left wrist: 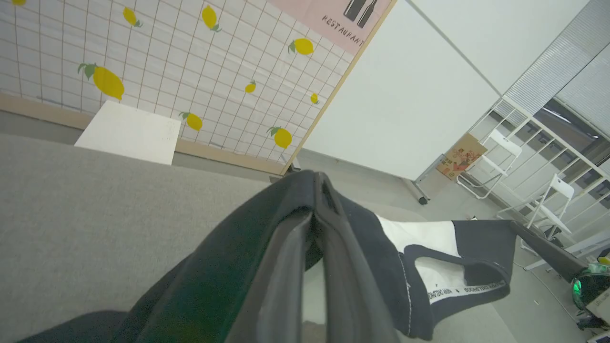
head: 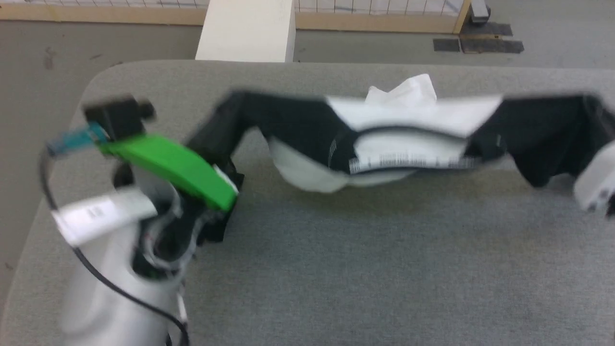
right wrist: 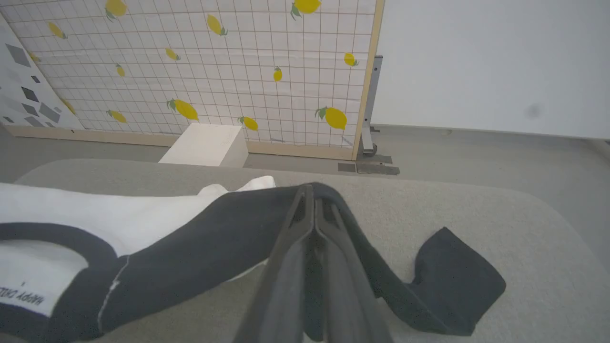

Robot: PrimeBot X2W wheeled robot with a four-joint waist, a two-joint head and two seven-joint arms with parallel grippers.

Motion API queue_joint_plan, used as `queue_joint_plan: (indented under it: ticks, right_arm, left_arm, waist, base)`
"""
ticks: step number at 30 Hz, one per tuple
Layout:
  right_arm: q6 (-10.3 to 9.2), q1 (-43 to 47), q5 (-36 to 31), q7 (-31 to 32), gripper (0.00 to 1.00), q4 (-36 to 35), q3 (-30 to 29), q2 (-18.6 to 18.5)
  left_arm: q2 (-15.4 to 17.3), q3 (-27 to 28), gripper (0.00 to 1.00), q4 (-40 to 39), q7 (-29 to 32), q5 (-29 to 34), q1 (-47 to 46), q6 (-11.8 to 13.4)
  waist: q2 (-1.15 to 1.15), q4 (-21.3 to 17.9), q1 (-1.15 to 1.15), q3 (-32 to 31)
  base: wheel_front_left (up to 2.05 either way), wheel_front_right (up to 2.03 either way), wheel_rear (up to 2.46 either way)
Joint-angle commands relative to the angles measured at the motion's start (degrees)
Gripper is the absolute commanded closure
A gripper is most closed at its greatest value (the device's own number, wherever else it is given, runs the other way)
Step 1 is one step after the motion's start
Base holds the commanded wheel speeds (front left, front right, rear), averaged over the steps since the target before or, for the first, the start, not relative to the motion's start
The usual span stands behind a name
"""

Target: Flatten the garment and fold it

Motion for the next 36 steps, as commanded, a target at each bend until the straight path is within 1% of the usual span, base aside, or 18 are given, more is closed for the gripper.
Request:
queue_joint_plan:
  ticks: [1,3,5,8,11,15,19,22,25,28,32,34,36]
  right_arm:
    - [-0.09,-4.5,-0.5,0.7,1.00,0.6,1.4,-1.6]
    - [-0.09,-10.7,-0.7,1.9,1.00,2.3,3.9,-4.0]
    - [-0.09,-17.0,-1.0,2.7,1.00,4.8,6.3,-6.0]
    - [-0.09,-27.0,-1.3,3.0,1.00,10.0,9.5,-7.6]
    - [-0.09,-37.6,-3.2,0.9,1.00,16.2,11.8,-8.7]
    - [-0.09,-49.0,-6.3,-3.6,1.00,23.6,13.3,-8.7]
    - [-0.09,-58.9,-9.5,-8.0,1.00,29.2,13.3,-8.0]
    - [-0.09,-65.1,-12.2,-11.8,1.00,32.1,12.7,-7.4]
    - [-0.09,-70.3,-15.0,-15.7,1.00,34.6,11.2,-6.9]
    - [-0.09,-74.4,-17.3,-20.0,1.00,36.4,9.9,-6.6]
    - [-0.09,-78.3,-19.2,-26.3,1.00,38.4,8.4,-6.6]
    - [-0.09,-79.1,-20.2,-28.9,1.00,39.8,8.1,-7.0]
    - [-0.09,-78.6,-20.1,-29.8,1.00,42.0,8.1,-7.1]
  left_arm:
    - [0.8,1.2,1.00,0.5,0.8,-0.7,-4.3,0.2]
    - [1.3,2.8,1.00,2.0,1.8,-1.3,-10.0,0.7]
    - [0.9,4.4,1.00,4.1,2.2,-2.4,-15.8,1.3]
    - [1.8,6.4,1.00,7.6,2.3,-2.0,-23.7,2.6]
    - [3.0,7.7,1.00,12.2,1.4,0.3,-32.3,4.3]
    - [3.6,8.4,1.00,18.4,-1.9,3.7,-42.2,6.0]
    - [3.9,9.5,1.00,22.9,-6.2,6.1,-51.3,7.1]
    - [4.1,10.0,1.00,25.5,-9.6,7.3,-57.4,6.9]
    - [3.3,11.7,1.00,27.2,-14.3,7.3,-62.7,6.8]
    - [2.7,12.7,1.00,28.1,-18.0,7.1,-66.5,6.1]
    - [2.2,13.7,1.00,29.1,-21.6,6.3,-68.9,4.5]
    - [2.1,14.2,1.00,29.9,-22.0,5.4,-68.5,3.6]
    - [2.5,13.7,1.00,31.2,-21.6,5.4,-66.7,2.8]
  waist:
    - [0.00,-1.4,0.00,3.4]
    - [0.00,-2.0,0.00,5.8]
    - [0.00,-2.4,0.00,8.2]
    - [0.00,-3.6,0.00,12.0]
    - [0.00,-4.6,0.00,16.2]
    - [0.00,-5.2,0.00,20.8]
    - [0.00,-5.7,0.00,24.7]
    - [0.00,-5.8,0.00,26.8]
    - [0.00,-5.7,0.00,28.4]
    - [0.00,-5.4,0.00,29.3]
    - [0.00,-5.0,0.00,30.0]
    - [0.00,-4.8,0.00,30.1]
    - [0.00,-4.5,0.00,30.0]
  base:
    - [0.00,0.00,0.00]
    - [0.00,0.00,0.00]
    - [0.00,0.00,0.00]
    - [0.00,0.00,0.00]
    - [0.00,0.00,0.00]
    - [0.00,0.00,0.00]
    - [0.00,0.00,0.00]
    - [0.00,0.00,0.00]
    - [0.00,0.00,0.00]
    - [0.00,0.00,0.00]
    - [0.00,0.00,0.00]
    - [0.00,0.00,0.00]
    - [0.00,0.00,0.00]
